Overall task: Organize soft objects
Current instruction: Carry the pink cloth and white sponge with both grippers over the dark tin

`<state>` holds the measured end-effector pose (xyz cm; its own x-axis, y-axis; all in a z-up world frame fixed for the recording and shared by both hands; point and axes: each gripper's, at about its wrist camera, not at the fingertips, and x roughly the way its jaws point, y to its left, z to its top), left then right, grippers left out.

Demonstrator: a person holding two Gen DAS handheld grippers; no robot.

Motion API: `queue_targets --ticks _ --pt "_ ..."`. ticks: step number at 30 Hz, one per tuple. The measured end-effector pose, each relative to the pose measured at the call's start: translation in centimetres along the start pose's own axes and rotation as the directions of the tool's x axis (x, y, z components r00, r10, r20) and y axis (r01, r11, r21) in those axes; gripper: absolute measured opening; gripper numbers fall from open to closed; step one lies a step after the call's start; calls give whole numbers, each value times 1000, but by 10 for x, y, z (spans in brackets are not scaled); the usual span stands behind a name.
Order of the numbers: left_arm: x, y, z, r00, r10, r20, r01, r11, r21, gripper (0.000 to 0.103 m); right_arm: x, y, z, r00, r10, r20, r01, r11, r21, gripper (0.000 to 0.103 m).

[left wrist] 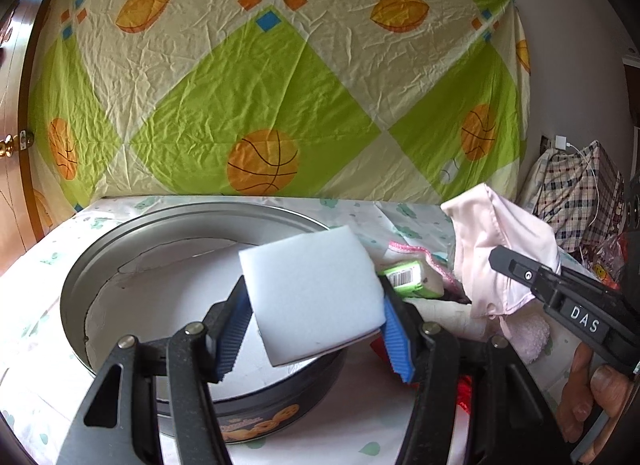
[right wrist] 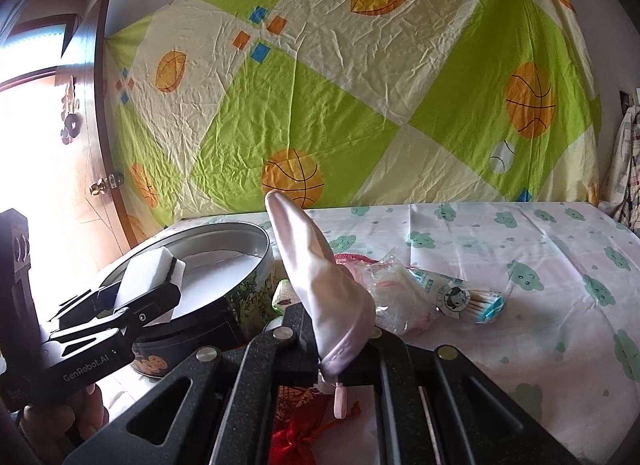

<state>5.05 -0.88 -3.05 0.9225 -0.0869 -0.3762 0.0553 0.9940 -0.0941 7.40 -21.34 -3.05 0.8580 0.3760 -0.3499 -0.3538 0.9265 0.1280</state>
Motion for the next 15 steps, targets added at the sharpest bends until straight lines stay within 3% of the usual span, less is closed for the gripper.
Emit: queue_targets --ticks 15 --pt "-3 24 2 999 37 10 -37 999 -6 60 21 30 3 998 55 -32 -56 997 -43 6"
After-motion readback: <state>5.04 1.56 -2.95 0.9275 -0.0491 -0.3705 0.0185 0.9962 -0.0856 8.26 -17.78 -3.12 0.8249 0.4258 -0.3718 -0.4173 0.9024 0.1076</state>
